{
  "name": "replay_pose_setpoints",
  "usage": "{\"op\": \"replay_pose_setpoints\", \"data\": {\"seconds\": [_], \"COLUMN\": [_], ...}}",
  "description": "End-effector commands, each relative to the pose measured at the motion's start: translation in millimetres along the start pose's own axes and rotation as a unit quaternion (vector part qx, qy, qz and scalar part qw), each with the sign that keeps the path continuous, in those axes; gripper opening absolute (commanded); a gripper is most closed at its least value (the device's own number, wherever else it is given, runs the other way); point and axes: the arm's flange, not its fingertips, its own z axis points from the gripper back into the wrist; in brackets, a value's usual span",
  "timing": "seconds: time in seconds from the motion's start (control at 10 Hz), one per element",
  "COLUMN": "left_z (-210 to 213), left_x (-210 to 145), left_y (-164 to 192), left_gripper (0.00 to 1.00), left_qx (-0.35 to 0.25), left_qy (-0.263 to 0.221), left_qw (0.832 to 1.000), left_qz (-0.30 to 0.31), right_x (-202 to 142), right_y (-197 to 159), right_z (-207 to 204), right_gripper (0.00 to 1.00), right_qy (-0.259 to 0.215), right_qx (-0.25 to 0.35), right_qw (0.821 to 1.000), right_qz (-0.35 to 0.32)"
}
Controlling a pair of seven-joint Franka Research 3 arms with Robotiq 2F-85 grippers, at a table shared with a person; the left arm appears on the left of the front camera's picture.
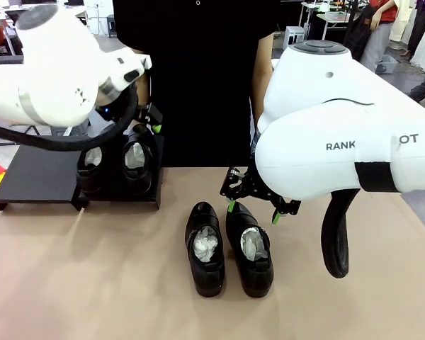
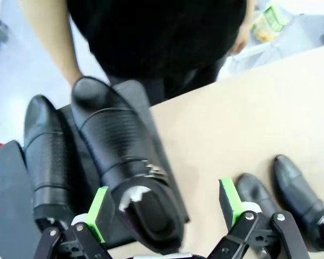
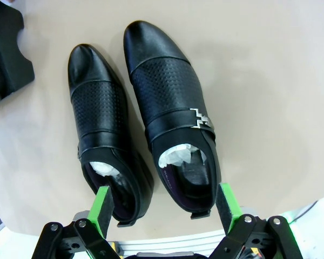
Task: Organize the shoes by placing them on the stand.
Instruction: Pick up one Shoe and place it in the middle of the table.
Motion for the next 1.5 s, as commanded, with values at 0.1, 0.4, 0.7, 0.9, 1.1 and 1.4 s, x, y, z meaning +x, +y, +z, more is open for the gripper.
{"op": "replay_pose_setpoints", "data": {"seconds": [0.1, 0.4, 0.7, 0.9, 1.1, 1.4], "left_z": [59.8, 88.4, 93.9, 93.9, 93.9, 93.9], "left_x": [10.3, 20.4, 19.2, 19.2, 19.2, 19.2], "left_y": [-12.0, 14.7, 22.2, 22.2, 22.2, 22.2], "left_gripper": [1.0, 1.0, 1.0, 1.0, 1.0, 1.0], "left_qx": [-0.003, 0.04, 0.035, 0.035, 0.035, 0.035], "left_qy": [0.0, 0.0, -0.006, -0.006, -0.006, -0.006], "left_qw": [1.0, 0.998, 0.999, 0.999, 0.999, 0.999], "left_qz": [0.012, 0.042, 0.037, 0.037, 0.037, 0.037], "right_x": [-12.0, -53.0, -66.1, -69.7, -74.5, -74.0], "right_y": [6.6, 25.2, 56.3, 88.8, 118.8, 141.7], "right_z": [-1.7, 2.0, -23.0, -53.4, -60.4, -92.1], "right_gripper": [1.0, 1.0, 1.0, 1.0, 1.0, 1.0], "right_qy": [0.004, 0.016, 0.048, 0.072, 0.07, 0.103], "right_qx": [-0.001, 0.025, 0.009, 0.021, 0.004, -0.008], "right_qw": [0.999, 0.983, 0.957, 0.934, 0.932, 0.927], "right_qz": [0.032, 0.18, 0.285, 0.349, 0.357, 0.36]}}
